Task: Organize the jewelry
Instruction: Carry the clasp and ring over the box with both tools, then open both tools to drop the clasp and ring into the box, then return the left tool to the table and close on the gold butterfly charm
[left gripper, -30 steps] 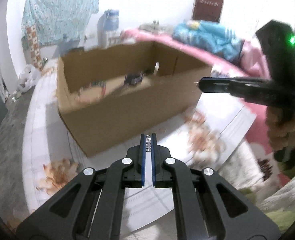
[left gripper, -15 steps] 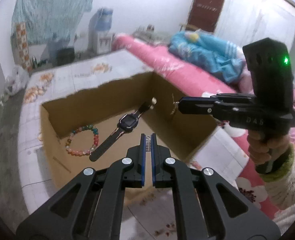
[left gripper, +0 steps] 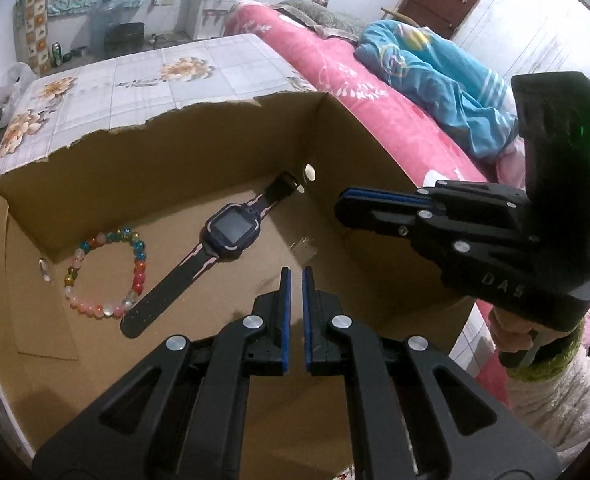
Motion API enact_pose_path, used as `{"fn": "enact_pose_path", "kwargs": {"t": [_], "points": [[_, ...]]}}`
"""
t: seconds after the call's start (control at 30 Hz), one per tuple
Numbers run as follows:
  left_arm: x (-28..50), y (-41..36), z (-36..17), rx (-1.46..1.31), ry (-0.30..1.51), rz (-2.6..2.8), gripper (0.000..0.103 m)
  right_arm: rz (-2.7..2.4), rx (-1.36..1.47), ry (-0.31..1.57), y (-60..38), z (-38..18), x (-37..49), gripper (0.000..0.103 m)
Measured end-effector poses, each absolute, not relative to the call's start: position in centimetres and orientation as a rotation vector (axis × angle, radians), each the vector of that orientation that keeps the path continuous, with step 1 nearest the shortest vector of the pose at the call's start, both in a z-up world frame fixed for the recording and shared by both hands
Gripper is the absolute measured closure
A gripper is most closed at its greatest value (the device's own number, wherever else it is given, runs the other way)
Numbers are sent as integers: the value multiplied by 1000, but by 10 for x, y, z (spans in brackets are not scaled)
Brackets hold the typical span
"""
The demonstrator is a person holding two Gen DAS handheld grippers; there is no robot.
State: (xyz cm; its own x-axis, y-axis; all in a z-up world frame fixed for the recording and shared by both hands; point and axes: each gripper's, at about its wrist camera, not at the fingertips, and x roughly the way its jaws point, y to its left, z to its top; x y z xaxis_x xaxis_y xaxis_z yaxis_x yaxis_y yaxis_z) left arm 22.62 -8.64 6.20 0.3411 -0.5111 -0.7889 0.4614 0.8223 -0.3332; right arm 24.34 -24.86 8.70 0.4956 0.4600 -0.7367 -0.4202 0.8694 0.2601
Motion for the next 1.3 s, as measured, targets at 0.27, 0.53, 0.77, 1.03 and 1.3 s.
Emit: {"fn": "enact_pose_path", "kwargs": {"t": [0.27, 0.53, 0.77, 1.03, 1.3], "points": [[220, -77, 72, -78, 998, -619, 97, 497, 66, 859, -262, 95, 236, 81], [165, -46, 113, -55, 796, -596, 90, 545, 121, 693, -281, 131, 177, 81], [80, -9, 125, 25, 635, -608, 88, 669, 141, 597, -278, 126, 95, 81], [40, 1, 59, 2, 755, -607, 87, 664, 286, 817, -249, 42, 81, 81], [62, -31, 4, 149, 817, -529, 87, 532, 217, 948, -223, -1, 92, 81]]}}
